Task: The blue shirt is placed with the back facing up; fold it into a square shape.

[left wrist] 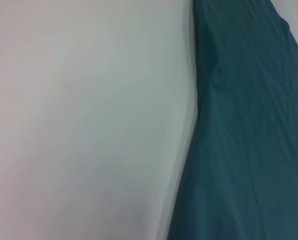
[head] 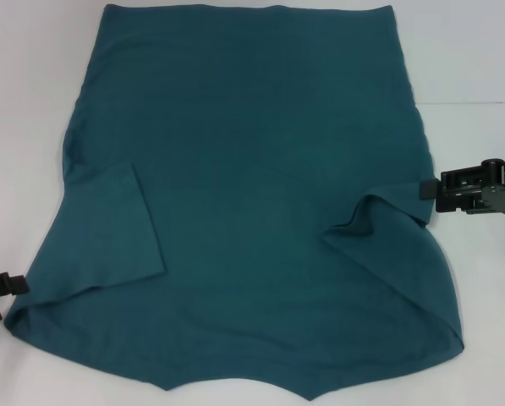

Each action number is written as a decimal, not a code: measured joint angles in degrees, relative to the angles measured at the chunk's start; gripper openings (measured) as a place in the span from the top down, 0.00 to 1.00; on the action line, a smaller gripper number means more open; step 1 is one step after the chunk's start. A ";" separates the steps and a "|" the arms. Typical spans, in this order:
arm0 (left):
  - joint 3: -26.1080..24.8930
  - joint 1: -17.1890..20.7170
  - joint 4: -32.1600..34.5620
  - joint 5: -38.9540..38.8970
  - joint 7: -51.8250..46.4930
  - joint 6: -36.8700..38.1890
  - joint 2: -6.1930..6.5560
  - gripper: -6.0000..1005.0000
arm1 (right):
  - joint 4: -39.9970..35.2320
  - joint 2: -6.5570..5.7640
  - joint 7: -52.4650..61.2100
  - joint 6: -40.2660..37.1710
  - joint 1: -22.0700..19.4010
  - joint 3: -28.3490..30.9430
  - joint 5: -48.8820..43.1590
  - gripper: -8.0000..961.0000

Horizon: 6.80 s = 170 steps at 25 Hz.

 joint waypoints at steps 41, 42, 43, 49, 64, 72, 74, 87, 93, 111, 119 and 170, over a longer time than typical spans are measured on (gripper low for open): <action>4.77 -3.80 -5.65 -0.34 -0.33 -0.07 -0.60 0.21 | -0.03 0.09 0.00 0.43 -0.27 1.39 0.00 0.42; 4.89 -3.92 -5.76 -0.25 -0.57 -0.15 -0.55 0.21 | -0.02 0.09 -0.02 0.41 -0.27 1.44 0.01 0.42; 5.04 -4.07 -5.91 -0.03 -1.11 -0.27 -0.47 0.21 | -0.02 0.09 -0.05 0.39 -0.26 1.47 0.01 0.42; 4.76 -4.12 -5.78 0.46 -2.69 -0.06 -0.23 0.24 | -0.02 0.07 -0.63 0.29 -0.50 1.47 0.06 0.42; 4.98 -4.41 -5.67 0.61 -2.28 -0.13 -0.09 0.63 | -0.02 -0.30 -1.02 0.29 -1.67 1.47 0.09 0.42; 4.60 -4.57 -5.47 -0.16 -1.39 1.25 0.39 0.95 | -0.83 -2.07 -2.49 -3.50 -2.64 0.66 -2.88 0.42; 4.56 -4.63 -5.46 -0.18 -1.52 0.97 0.43 0.97 | -1.80 -2.80 -2.55 -5.40 -3.10 0.69 -4.71 0.42; 4.52 -5.03 -5.93 -0.20 -1.43 0.45 0.43 0.97 | -3.11 -1.14 -11.15 -6.32 -4.32 0.41 -14.04 0.42; 4.52 -5.03 -5.94 -0.20 -1.45 0.34 0.43 0.97 | -3.10 0.30 -11.75 -4.51 -3.95 0.32 -16.20 0.42; 4.52 -5.02 -6.11 -0.20 -1.62 -0.26 0.39 0.97 | -3.06 2.34 -12.03 -1.52 -3.58 -3.32 -16.33 0.42; 4.52 -5.02 -6.11 -0.20 -1.66 -0.24 0.35 0.97 | -3.01 3.25 -12.02 0.50 -3.33 -5.90 -16.35 0.42; 4.52 -5.16 -5.64 -0.45 0.09 3.03 0.52 0.97 | -0.59 4.22 -9.14 -2.31 -0.42 -6.59 -18.21 0.93</action>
